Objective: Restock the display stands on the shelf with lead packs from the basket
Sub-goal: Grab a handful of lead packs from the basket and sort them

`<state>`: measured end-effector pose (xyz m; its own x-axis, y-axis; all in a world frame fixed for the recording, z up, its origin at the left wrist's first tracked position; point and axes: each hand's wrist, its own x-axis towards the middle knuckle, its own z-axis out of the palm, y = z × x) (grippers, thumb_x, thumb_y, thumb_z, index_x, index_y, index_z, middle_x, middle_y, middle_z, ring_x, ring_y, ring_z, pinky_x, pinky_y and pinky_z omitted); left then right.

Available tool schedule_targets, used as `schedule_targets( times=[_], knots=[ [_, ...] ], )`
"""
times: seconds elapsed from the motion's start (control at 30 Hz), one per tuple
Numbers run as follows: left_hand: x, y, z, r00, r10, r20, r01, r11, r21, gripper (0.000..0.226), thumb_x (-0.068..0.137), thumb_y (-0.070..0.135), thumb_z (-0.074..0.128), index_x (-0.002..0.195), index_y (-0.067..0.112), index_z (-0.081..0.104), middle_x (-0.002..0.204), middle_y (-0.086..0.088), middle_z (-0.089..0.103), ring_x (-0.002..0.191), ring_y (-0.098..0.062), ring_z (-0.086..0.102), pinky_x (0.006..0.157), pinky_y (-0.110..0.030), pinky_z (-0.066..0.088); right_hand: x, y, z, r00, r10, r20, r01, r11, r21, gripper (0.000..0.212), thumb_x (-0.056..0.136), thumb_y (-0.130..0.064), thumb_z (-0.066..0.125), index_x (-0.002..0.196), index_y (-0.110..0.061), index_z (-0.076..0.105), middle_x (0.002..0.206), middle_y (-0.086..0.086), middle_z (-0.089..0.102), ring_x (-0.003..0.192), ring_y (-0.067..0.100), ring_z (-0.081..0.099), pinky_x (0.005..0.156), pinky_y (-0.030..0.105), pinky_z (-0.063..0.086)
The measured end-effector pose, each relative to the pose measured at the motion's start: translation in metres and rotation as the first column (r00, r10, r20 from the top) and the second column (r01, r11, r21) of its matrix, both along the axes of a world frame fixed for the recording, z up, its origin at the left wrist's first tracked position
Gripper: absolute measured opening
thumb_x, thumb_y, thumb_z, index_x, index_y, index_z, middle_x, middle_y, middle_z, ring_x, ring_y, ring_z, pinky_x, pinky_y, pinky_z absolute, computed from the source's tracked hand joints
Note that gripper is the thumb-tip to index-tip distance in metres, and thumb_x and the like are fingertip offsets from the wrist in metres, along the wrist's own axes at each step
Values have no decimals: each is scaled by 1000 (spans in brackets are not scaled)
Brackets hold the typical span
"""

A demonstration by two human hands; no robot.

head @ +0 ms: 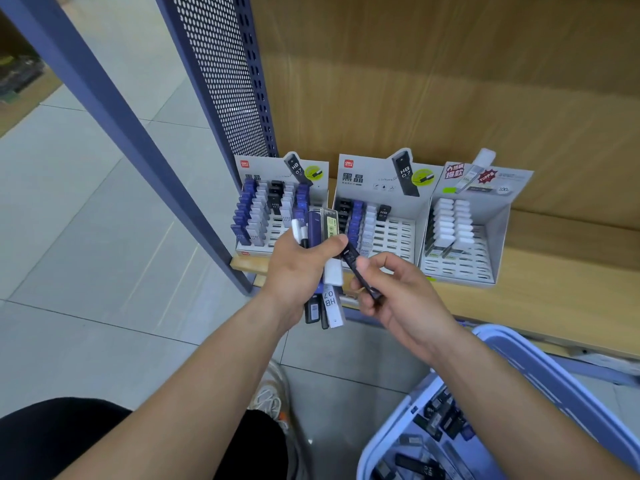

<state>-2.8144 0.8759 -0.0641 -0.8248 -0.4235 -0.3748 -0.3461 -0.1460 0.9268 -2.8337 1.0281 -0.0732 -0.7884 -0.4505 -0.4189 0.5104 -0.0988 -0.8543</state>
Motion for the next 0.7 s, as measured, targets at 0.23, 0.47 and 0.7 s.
schedule_targets(
  times=[0.23,0.47,0.7],
  knots=[
    [1,-4,1,1000,23,16,-23,1000,-4,22,85,26,81,84,18,61,61,15,69,63,-7,66,74,-36,58,-8,-9,-3,999,18,41,-18,1000,-1,24,97,-8,59,79,-16,45,69,11,57,47,15,34,48,26,26],
    [6,-12,2,995,53,88,-54,999,6,68,57,53,85,106,9,66,94,-8,76,92,-37,71,86,-62,58,-17,-13,-6,998,-2,-59,6,998,60,33,99,-19,56,71,-25,40,67,0,33,50,12,19,42,20,20],
    [12,-25,0,996,54,74,-57,998,34,75,57,52,85,109,2,64,96,-16,74,74,-30,65,79,-62,59,-21,-13,-13,976,6,-218,17,994,105,23,103,-13,50,119,-28,59,71,-4,46,60,11,40,56,26,36]
  ],
)
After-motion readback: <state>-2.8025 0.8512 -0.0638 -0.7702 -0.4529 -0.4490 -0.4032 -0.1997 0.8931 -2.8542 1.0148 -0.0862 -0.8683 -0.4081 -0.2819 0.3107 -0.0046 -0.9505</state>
